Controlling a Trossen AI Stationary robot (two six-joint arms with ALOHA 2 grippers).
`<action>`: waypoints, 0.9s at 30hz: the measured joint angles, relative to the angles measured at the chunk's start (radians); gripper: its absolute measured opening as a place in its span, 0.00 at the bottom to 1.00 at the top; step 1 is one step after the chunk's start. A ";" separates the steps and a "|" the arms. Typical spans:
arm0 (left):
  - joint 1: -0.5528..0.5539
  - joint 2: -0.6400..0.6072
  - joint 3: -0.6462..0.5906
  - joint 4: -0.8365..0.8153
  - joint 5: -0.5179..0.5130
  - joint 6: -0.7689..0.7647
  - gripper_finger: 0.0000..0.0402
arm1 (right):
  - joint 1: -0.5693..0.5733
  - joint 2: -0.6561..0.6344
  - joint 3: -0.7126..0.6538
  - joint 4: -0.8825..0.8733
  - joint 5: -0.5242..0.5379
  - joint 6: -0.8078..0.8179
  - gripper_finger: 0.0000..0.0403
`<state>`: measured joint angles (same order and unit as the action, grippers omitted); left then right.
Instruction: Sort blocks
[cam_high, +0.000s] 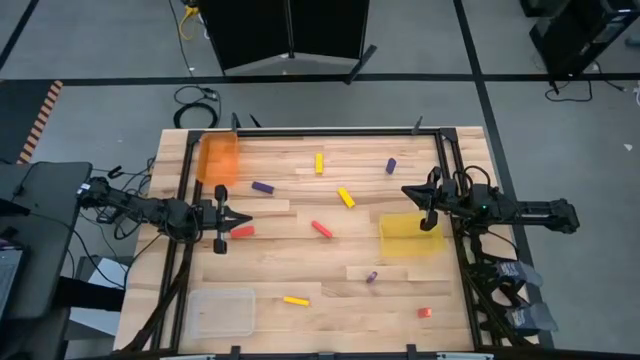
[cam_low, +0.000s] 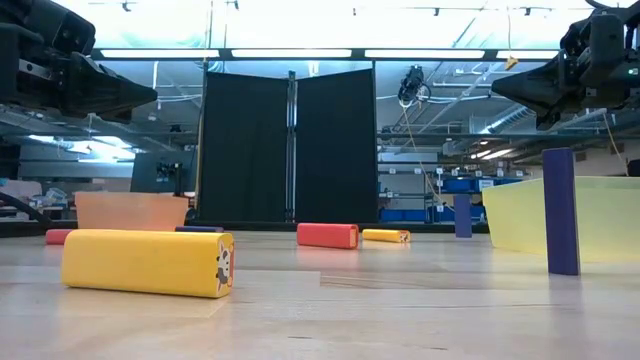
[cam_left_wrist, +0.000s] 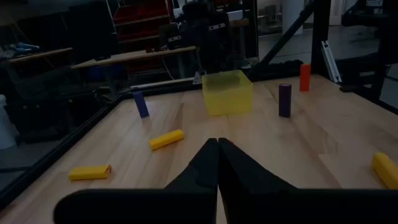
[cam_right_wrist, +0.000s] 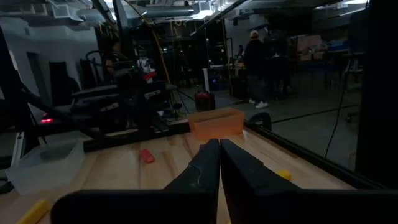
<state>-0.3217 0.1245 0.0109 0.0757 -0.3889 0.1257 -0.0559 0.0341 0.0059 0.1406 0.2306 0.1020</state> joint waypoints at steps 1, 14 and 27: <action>0.000 0.000 0.000 0.000 0.000 0.000 0.03 | 0.000 0.000 0.000 0.000 0.000 0.000 0.06; 0.000 0.000 0.000 0.000 0.000 0.000 0.03 | 0.000 0.000 0.000 0.000 0.000 0.000 0.07; 0.000 0.000 0.000 0.144 0.000 -0.175 0.03 | 0.000 0.000 0.000 0.236 0.038 -0.049 0.06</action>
<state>-0.3214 0.1245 0.0109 0.2200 -0.3889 -0.0494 -0.0559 0.0345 0.0055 0.3764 0.2685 0.0533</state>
